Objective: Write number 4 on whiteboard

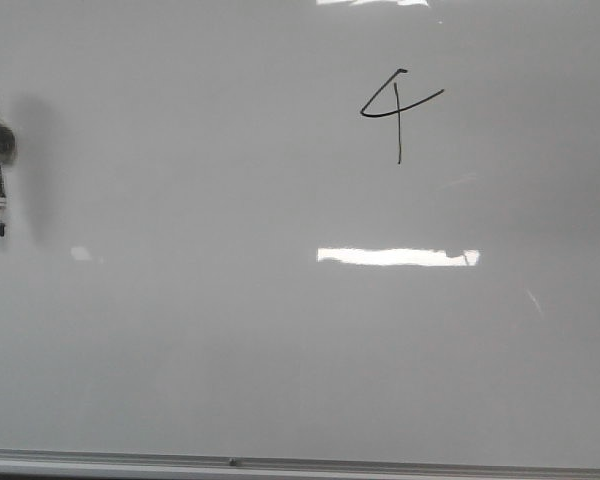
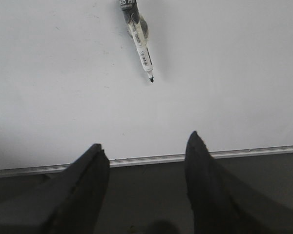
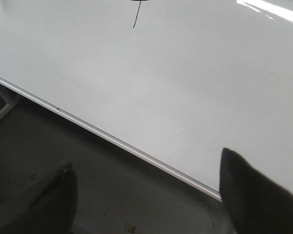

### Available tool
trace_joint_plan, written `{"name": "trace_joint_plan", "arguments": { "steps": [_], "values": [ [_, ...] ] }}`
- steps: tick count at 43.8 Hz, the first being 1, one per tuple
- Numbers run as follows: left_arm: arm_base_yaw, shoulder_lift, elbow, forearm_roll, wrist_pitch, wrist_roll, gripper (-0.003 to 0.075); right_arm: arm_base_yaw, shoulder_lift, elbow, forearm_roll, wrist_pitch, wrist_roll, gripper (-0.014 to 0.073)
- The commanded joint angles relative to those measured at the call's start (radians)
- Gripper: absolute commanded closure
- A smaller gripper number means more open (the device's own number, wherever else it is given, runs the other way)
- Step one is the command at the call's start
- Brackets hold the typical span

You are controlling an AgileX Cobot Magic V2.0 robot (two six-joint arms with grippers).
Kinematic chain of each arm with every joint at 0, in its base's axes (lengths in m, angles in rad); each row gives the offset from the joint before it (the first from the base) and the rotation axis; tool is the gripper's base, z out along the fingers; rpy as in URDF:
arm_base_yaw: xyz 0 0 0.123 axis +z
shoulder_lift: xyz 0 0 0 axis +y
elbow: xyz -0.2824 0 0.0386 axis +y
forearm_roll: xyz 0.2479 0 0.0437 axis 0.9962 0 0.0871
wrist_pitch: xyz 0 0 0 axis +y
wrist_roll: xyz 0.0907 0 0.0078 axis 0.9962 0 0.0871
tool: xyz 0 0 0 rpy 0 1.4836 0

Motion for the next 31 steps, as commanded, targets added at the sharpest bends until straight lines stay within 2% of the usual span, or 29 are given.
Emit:
{"name": "trace_joint_plan", "arguments": {
  "steps": [1,9,15,18,31],
  "values": [
    [0.0,0.0,-0.023,0.0,-0.062,0.0,0.043,-0.007,0.012,-0.029,-0.018,-0.062,0.001,0.013],
    [0.0,0.0,-0.023,0.0,-0.062,0.0,0.0597,-0.007,0.012,-0.029,-0.018,-0.062,0.001,0.0487],
    [0.0,0.0,-0.023,0.0,-0.062,0.0,0.0701,-0.007,0.012,-0.029,-0.018,-0.062,0.001,0.0657],
    [0.0,0.0,-0.023,0.0,-0.064,0.008,0.074,-0.007,0.012,-0.029,-0.018,-0.062,0.001,0.0659],
    [0.0,0.0,-0.023,0.0,-0.062,0.05,0.0741,-0.007,0.012,-0.029,-0.014,-0.068,0.001,0.0662]
  ]
}}
